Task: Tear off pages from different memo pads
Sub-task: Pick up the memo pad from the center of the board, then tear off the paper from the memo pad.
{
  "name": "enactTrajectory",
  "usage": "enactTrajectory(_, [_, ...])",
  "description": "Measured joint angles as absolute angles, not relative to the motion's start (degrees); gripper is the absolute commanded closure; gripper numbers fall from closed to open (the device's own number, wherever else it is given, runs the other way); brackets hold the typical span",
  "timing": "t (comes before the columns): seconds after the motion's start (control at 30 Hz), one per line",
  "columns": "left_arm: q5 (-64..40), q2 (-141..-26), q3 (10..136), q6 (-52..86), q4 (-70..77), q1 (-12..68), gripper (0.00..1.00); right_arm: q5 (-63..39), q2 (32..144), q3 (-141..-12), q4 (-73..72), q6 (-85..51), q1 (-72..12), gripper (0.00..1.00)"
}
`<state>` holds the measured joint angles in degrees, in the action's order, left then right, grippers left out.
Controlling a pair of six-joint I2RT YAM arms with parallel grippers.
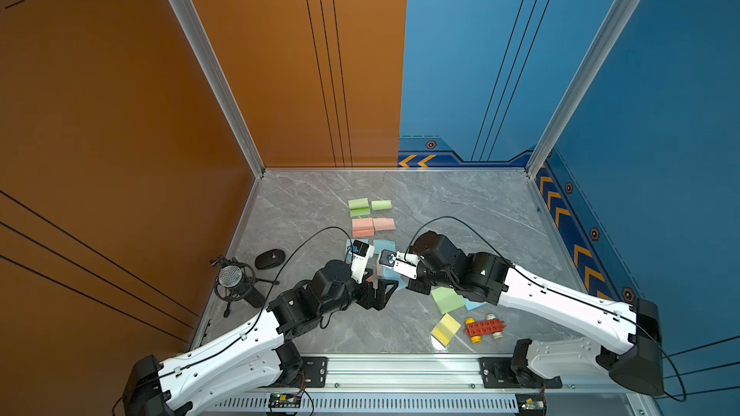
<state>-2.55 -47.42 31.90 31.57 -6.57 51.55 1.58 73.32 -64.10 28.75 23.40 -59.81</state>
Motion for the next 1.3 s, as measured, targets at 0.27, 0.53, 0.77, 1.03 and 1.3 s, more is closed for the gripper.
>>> enactTrajectory(0.27, [-2.1, -49.7, 30.9, 33.5, -4.9, 51.9, 0.44, -3.1, 69.0, -59.9, 25.3, 17.2, -58.4, 1.00])
enactTrajectory(0.53, [-1.5, -49.7, 30.7, 33.6, -4.0, 52.3, 0.76, -4.4, 66.7, -56.4, 23.0, 13.6, -58.1, 1.00])
enactTrajectory(0.77, [-1.3, -49.2, 29.3, 34.4, -2.5, 53.4, 1.00, -4.2, 65.8, -55.8, 22.3, 11.5, -56.2, 1.00])
enactTrajectory(1.03, [0.5, -44.8, 24.6, 40.7, -5.9, 52.8, 1.00, -0.3, 67.3, -61.8, 28.1, 14.1, -53.9, 1.00])
enactTrajectory(1.3, [0.1, -40.5, 22.0, 52.1, -18.4, 48.6, 1.00, -0.6, 82.1, -80.8, 46.8, 25.1, -54.1, 1.00])
